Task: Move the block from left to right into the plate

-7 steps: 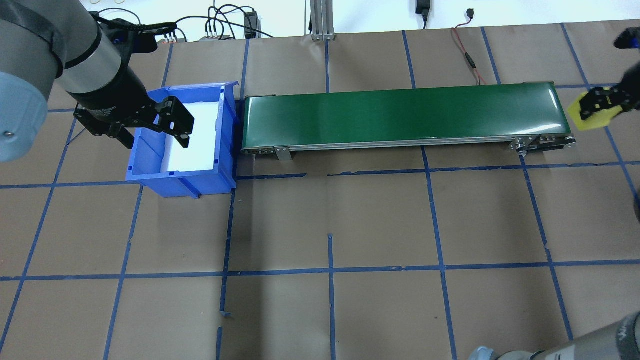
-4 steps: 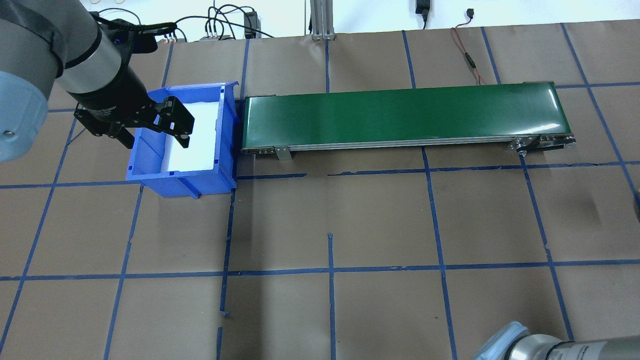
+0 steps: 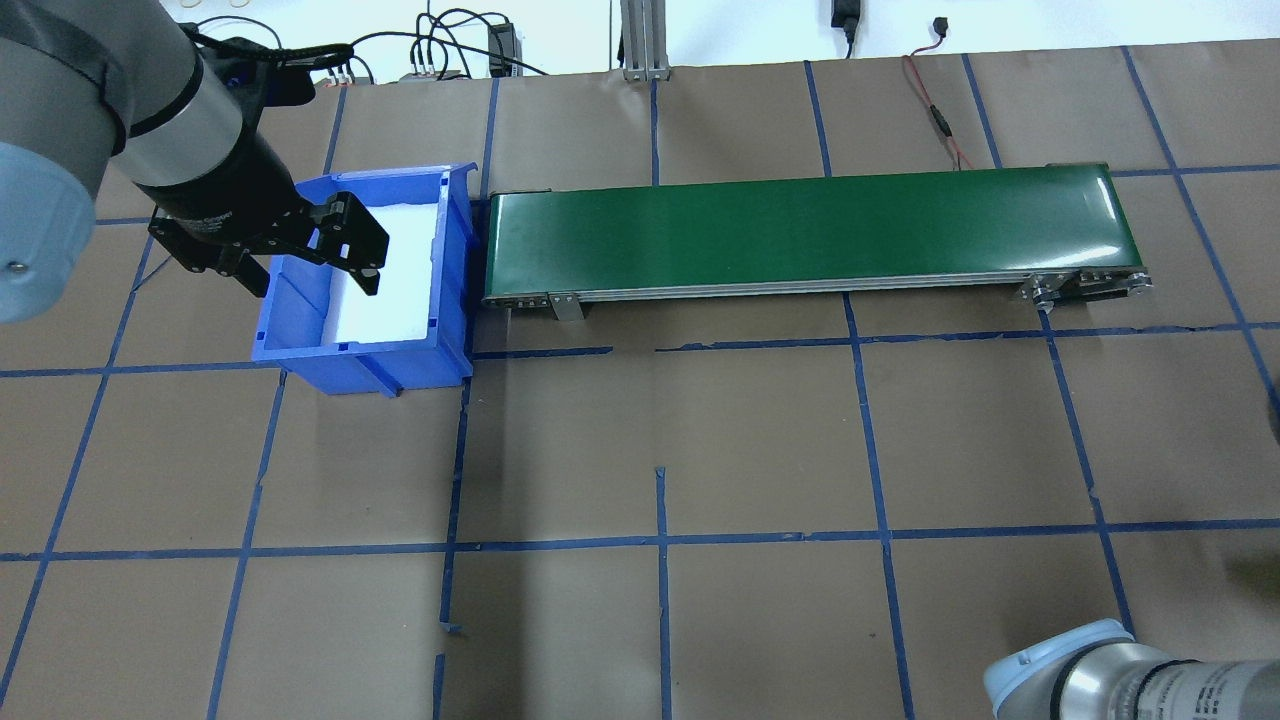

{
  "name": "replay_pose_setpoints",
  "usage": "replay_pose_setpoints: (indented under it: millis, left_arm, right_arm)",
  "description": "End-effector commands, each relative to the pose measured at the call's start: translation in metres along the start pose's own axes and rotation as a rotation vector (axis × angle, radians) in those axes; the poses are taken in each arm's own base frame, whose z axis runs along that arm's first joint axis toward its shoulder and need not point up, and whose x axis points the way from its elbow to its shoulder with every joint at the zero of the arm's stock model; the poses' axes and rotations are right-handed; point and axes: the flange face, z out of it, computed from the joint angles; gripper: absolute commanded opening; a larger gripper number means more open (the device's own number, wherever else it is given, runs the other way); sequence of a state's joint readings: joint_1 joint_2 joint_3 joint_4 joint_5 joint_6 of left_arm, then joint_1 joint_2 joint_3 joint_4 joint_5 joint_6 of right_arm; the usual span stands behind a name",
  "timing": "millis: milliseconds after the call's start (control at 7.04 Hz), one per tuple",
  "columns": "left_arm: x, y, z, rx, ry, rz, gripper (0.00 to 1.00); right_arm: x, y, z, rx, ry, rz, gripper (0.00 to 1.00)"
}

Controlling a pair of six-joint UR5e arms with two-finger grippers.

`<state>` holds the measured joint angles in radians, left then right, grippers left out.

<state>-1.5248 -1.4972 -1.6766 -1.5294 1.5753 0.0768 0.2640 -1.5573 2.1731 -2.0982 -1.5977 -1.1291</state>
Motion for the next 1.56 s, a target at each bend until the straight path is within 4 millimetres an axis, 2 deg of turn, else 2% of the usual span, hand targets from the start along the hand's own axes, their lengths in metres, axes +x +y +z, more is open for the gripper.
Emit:
replay_pose_setpoints:
  millis: [0,142,284,426,568,710,852,995,1137,1279,1421]
  left_arm:
    - [-0.001,0.0,0.0,0.0,0.001,-0.002,1.0]
    - [0.0,0.0,0.0,-0.003,0.002,-0.002,1.0]
    - [-0.001,0.0,0.0,-0.003,0.002,-0.005,1.0]
    - [-0.001,0.0,0.0,-0.003,0.0,-0.005,1.0]
    - [-0.001,0.0,0.0,-0.005,-0.001,-0.003,1.0]
    - [-0.001,0.0,0.0,-0.003,0.0,-0.003,1.0]
    - [-0.002,0.0,0.0,-0.002,-0.005,-0.003,1.0]
    - [-0.001,0.0,0.0,-0.004,-0.006,-0.002,1.0]
    - [-0.001,0.0,0.0,-0.003,0.002,-0.002,1.0]
    - [-0.001,0.0,0.0,-0.004,0.002,-0.003,1.0]
    - [-0.002,0.0,0.0,-0.005,-0.001,-0.003,1.0]
  right_arm:
    - [0.03,0.014,0.01,0.032,0.034,-0.006,0.76]
    - [0.032,0.013,0.011,0.029,0.037,-0.011,1.0]
    - [0.033,0.012,0.005,0.033,0.05,-0.008,1.0]
    - [0.029,0.002,-0.014,0.037,0.074,-0.025,1.0]
    - [0.002,-0.022,-0.019,0.023,0.048,-0.088,1.0]
    - [-0.046,-0.06,-0.043,0.031,0.065,-0.05,1.0]
    - [-0.103,-0.111,-0.079,0.057,0.109,-0.049,1.0]
    - [-0.168,-0.145,-0.11,-0.003,0.079,-0.08,1.0]
    - [-0.227,-0.157,-0.15,-0.062,0.052,-0.027,1.0]
    - [-0.307,-0.171,-0.204,-0.032,0.093,-0.044,1.0]
    - [-0.38,-0.172,-0.229,0.01,0.155,-0.036,1.0]
